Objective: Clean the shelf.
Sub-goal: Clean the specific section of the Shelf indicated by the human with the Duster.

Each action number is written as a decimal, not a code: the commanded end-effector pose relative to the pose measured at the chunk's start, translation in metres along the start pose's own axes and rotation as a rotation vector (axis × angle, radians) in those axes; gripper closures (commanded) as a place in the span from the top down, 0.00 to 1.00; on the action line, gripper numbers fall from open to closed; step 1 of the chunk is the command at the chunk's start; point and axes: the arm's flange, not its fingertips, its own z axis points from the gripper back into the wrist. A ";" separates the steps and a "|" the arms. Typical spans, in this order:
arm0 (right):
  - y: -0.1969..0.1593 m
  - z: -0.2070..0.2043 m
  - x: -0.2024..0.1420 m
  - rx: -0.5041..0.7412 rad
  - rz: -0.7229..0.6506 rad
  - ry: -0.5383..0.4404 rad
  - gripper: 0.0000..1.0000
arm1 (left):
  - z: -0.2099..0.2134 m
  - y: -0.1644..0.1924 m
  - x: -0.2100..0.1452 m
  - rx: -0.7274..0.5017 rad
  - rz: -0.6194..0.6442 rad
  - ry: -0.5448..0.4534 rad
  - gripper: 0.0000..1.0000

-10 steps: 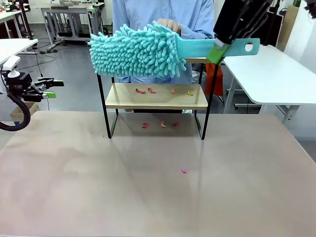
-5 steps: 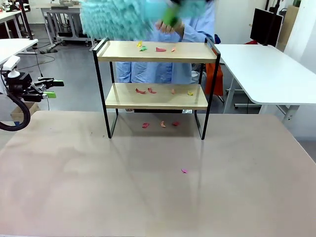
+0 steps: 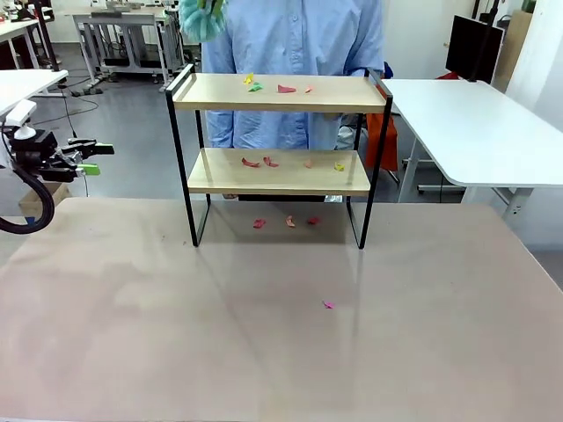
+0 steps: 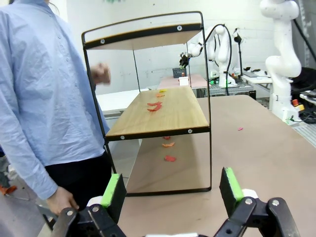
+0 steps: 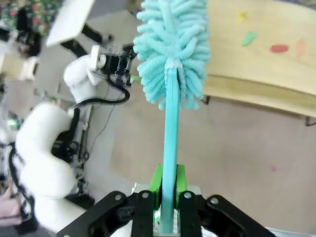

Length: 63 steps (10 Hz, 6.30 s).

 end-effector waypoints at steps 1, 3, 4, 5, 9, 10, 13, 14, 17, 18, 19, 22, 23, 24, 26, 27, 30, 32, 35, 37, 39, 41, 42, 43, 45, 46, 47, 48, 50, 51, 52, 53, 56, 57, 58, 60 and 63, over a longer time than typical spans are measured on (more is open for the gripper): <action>0.060 -0.014 0.030 -0.024 -0.055 0.000 0.13 | 0.000 0.000 0.002 -0.005 -0.006 0.008 1.00; 0.071 -0.046 0.037 -0.088 -0.093 -0.027 0.13 | 0.000 0.000 0.002 -0.005 -0.006 0.008 1.00; 0.071 -0.061 0.035 -0.110 -0.111 -0.023 0.13 | 0.000 0.000 0.002 -0.005 -0.006 0.008 1.00; 0.071 -0.074 0.030 -0.147 -0.120 -0.042 0.13 | 0.000 0.000 0.002 -0.005 -0.006 0.008 1.00; 0.063 -0.110 0.012 -0.245 -0.133 -0.037 0.13 | 0.000 0.000 0.002 -0.005 -0.006 0.008 1.00; 0.058 -0.116 0.007 -0.255 -0.130 -0.006 0.13 | 0.000 0.000 0.002 -0.005 -0.006 0.008 1.00; 0.046 -0.122 0.000 -0.241 -0.095 0.007 0.13 | 0.000 0.000 0.002 -0.005 -0.006 0.008 1.00; 0.046 -0.122 0.000 -0.241 -0.095 0.007 0.13 | 0.000 0.000 0.002 -0.005 -0.006 0.008 1.00; 0.047 -0.124 -0.001 -0.237 -0.092 0.020 0.13 | 0.000 0.000 0.002 -0.005 -0.006 0.008 1.00; 0.024 -0.118 -0.008 -0.227 -0.077 0.048 0.13 | 0.000 0.000 0.002 -0.005 -0.006 0.008 1.00; -0.001 -0.111 -0.015 -0.221 -0.076 0.075 0.13 | 0.000 0.000 0.002 -0.005 -0.006 0.008 1.00; -0.077 -0.084 -0.024 -0.203 -0.098 0.091 0.13 | 0.000 0.000 0.002 -0.005 -0.006 0.008 1.00; -0.107 -0.070 -0.028 -0.211 -0.120 0.083 0.13 | 0.000 0.000 0.002 -0.005 -0.006 0.008 1.00; -0.134 -0.061 -0.032 -0.221 -0.133 0.079 0.13 | 0.000 0.000 0.002 -0.005 -0.006 0.008 1.00; -0.189 -0.049 -0.035 -0.253 -0.175 0.074 0.13 | 0.000 0.000 0.002 -0.005 -0.006 0.008 1.00; -0.212 -0.040 -0.040 -0.277 -0.191 0.048 0.13 | 0.000 0.000 0.002 -0.005 -0.006 0.008 1.00; -0.253 0.006 -0.054 -0.278 -0.226 -0.074 0.13 | 0.000 0.000 0.002 -0.005 -0.006 0.008 1.00; -0.241 -0.004 -0.043 -0.318 -0.233 -0.034 0.13 | 0.000 0.000 0.002 -0.005 -0.006 0.008 1.00; -0.241 -0.004 -0.043 -0.318 -0.233 -0.034 0.13 | 0.000 0.000 0.002 -0.005 -0.006 0.008 1.00; -0.239 -0.010 -0.050 -0.319 -0.215 -0.043 0.13 | 0.000 0.000 0.002 -0.005 -0.006 0.008 1.00; -0.233 0.029 -0.054 -0.148 -0.022 -0.105 0.13 | 0.000 0.000 0.002 -0.005 -0.006 0.008 1.00; -0.222 0.048 -0.065 -0.004 0.178 -0.087 0.13 | 0.000 0.000 0.002 -0.005 -0.006 0.008 1.00; -0.217 0.052 -0.071 0.062 0.270 -0.060 0.13 | 0.000 0.000 0.002 -0.005 -0.006 0.008 1.00; -0.213 0.054 -0.078 0.124 0.370 -0.035 0.13 | 0.000 0.000 0.002 -0.005 -0.006 0.008 1.00; -0.205 0.052 -0.098 0.174 0.564 0.072 0.13 | 0.000 0.000 0.002 -0.005 -0.006 0.008 1.00; -0.204 0.046 -0.109 0.152 0.658 0.148 0.13 | 0.000 0.000 0.002 -0.005 -0.006 0.008 1.00; -0.207 0.039 -0.118 0.123 0.732 0.213 0.13 | 0.000 0.000 0.002 -0.005 -0.006 0.008 1.00; -0.214 0.027 -0.128 0.067 0.802 0.280 0.13 | 0.000 0.000 0.002 -0.005 -0.006 0.008 1.00; -0.245 -0.002 -0.147 -0.011 0.903 0.398 0.13 | 0.000 0.000 0.002 -0.005 -0.006 0.008 1.00; -0.274 -0.023 -0.155 -0.010 0.930 0.473 0.13 | 0.000 0.000 0.002 -0.005 -0.006 0.008 1.00; -0.301 -0.036 -0.161 0.010 0.930 0.526 0.13 | 0.000 0.000 0.002 -0.005 -0.006 0.008 1.00; -0.325 -0.045 -0.170 0.043 0.948 0.563 0.13 | 0.000 0.000 0.002 -0.005 -0.006 0.008 1.00; -0.390 -0.061 -0.184 0.115 0.964 0.592 0.13 | 0.000 0.000 0.002 -0.005 -0.006 0.008 1.00; -0.406 -0.061 -0.184 0.134 0.947 0.576 0.13 | 0.000 0.000 0.002 -0.005 -0.006 0.008 1.00; -0.413 -0.059 -0.185 0.144 0.953 0.567 0.13 | 0.000 0.000 0.002 -0.005 -0.006 0.008 1.00; -0.405 -0.064 -0.184 0.129 0.927 0.609 0.13 | 0.000 0.000 0.002 -0.005 -0.006 0.008 1.00; -0.405 -0.064 -0.184 0.129 0.927 0.609 0.13 | 0.000 0.000 0.002 -0.005 -0.006 0.008 1.00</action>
